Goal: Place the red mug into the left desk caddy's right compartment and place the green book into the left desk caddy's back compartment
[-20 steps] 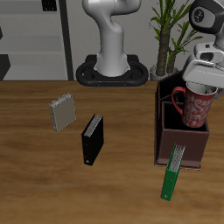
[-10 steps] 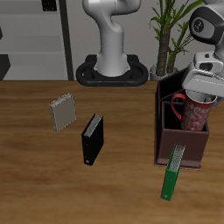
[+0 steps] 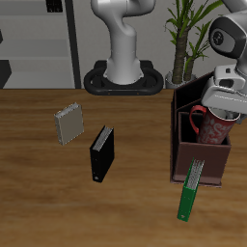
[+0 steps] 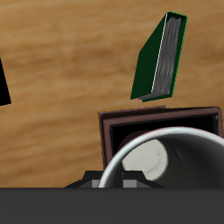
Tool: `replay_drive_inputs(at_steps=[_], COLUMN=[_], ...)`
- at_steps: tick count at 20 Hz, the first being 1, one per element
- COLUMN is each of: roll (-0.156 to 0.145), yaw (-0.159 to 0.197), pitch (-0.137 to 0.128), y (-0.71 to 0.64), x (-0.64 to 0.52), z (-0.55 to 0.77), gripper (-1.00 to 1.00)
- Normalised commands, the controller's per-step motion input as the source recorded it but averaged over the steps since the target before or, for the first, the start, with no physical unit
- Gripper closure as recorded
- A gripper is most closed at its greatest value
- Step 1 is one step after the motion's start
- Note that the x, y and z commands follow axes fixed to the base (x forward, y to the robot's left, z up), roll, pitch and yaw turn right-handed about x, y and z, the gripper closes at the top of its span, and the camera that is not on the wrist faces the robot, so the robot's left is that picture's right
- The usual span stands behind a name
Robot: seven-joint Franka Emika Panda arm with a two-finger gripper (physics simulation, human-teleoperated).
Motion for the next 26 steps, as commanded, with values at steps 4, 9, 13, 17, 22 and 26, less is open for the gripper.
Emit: replay_drive_inputs(at_steps=[4, 9, 13, 17, 22, 26], roll=[0.055, 0.022, 0.016, -0.001, -0.022, 0.001], yaw=[-0.058, -0.025, -0.017, -0.006, 0.026, 0.062], pitch=[0.089, 0.009, -0.017, -0.046, -0.048, -0.055], y=[-0.02, 0.02, 0.01, -0.03, -0.15, -0.25], x=[0.02, -0.04, -0.13, -0.11, -0.08, -0.11], z=[-0.11, 0.03, 0.14, 0.25, 0.23, 0.25], gripper=[-1.0, -1.0, -1.0, -1.0, -1.0, -1.0])
